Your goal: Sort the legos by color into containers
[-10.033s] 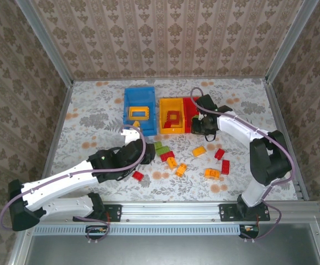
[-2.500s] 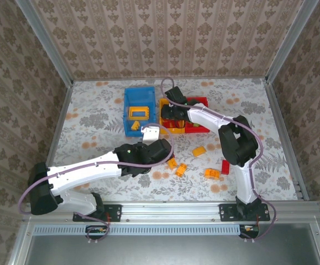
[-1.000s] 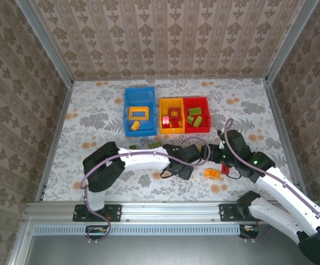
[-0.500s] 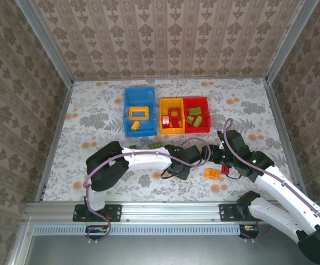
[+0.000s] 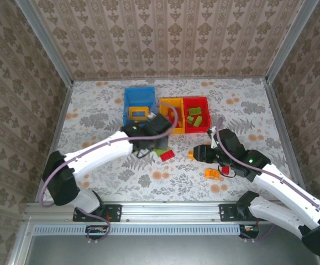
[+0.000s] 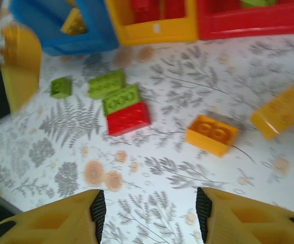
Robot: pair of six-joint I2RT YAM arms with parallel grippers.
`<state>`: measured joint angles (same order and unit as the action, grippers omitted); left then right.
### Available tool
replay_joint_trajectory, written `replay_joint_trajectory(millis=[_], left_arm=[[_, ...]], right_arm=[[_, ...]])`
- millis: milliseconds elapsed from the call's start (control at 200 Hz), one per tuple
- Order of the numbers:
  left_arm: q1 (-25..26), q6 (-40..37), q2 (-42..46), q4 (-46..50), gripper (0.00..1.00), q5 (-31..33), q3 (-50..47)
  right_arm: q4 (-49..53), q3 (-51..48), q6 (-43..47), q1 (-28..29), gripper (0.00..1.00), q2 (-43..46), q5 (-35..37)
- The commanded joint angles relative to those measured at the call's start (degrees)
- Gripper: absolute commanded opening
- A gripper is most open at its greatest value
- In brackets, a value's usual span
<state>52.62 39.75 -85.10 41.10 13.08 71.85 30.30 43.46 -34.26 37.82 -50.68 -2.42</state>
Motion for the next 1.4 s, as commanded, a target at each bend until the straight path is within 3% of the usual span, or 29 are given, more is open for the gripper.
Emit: replay_joint_trajectory(millis=[0,115,295,575,800,955,1145,1395], left_arm=[[-7.4,-5.2,-0.1,2.8,0.27,-1.5,-1.0],[-15.4,-8.9,-3.9,0.8,0.27,-5.2,2.1],[-20.8,-12.9,-14.0,1.9,0.27,-7.3,11.5],[-23.5,-13.1,-24.3,3.2,0.28,-9.4,17.9],[-24.1,-11.5,-26.7,2.2,0.44,-12.3,16.9],[-24.1,-11.3,-24.6,2.8,0.53,-12.3,16.7],[-24.1,-10.8,-19.8,4.0,0.54,-11.1,16.5],[-21.4,-3.3,-1.5,2.9,0.57,-4.9,6.4]], right_arm=[[-6.5,3.6,1.4,3.9,0.53,-2.5,2.2],[-8.7,6.0,1.4,7.1,0.53,-6.2,3.7],[-10.8,8.2,0.9,10.8,0.53,-10.9,5.3],[-11.7,9.2,-0.2,13.7,0.53,-14.3,6.6],[-11.0,9.4,1.1,14.0,0.55,-16.3,7.2],[-9.3,9.4,4.1,14.0,0.61,-19.0,8.6],[-8.9,11.4,10.7,14.1,0.68,-24.2,9.5],[-11.0,20.1,26.2,16.7,0.79,-39.7,4.8]])
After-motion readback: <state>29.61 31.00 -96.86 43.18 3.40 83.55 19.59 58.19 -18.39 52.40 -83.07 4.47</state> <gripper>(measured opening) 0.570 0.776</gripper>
